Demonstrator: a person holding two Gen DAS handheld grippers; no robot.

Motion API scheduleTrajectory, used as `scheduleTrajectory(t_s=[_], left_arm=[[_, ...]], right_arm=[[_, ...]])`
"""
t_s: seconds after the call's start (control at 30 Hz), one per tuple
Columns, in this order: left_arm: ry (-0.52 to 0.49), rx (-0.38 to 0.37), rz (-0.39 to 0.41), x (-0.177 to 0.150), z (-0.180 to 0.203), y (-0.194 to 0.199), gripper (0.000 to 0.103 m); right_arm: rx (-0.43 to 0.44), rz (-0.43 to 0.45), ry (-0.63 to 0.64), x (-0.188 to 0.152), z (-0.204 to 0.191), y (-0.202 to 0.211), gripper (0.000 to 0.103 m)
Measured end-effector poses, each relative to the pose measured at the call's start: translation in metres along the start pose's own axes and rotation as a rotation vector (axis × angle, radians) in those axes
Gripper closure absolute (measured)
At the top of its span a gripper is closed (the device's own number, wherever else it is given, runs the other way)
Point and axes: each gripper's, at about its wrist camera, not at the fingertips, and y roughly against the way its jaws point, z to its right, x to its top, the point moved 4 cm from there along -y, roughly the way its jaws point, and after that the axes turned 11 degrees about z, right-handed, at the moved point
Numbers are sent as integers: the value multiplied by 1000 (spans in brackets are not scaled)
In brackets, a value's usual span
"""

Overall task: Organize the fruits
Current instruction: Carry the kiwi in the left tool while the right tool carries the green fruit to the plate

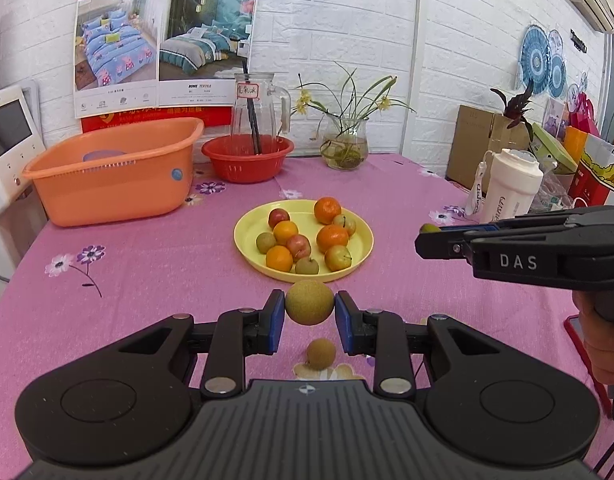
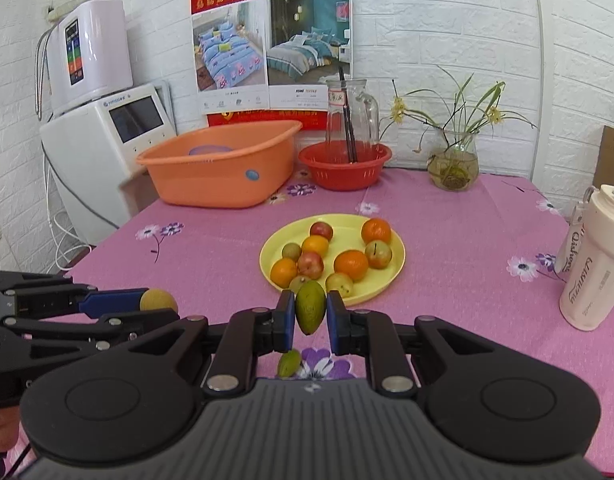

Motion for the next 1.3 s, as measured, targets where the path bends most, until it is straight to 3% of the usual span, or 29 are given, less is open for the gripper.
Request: scheduleTrajectory(t_s=[0.67, 1.3], left_arm=[[-7, -1, -8, 16, -5, -40, 77], [21, 15, -37, 17, -19, -81, 77]], right_arm=[[-70, 36, -99, 30, 41, -61, 24], [-95, -52, -161, 5, 67, -111, 24]])
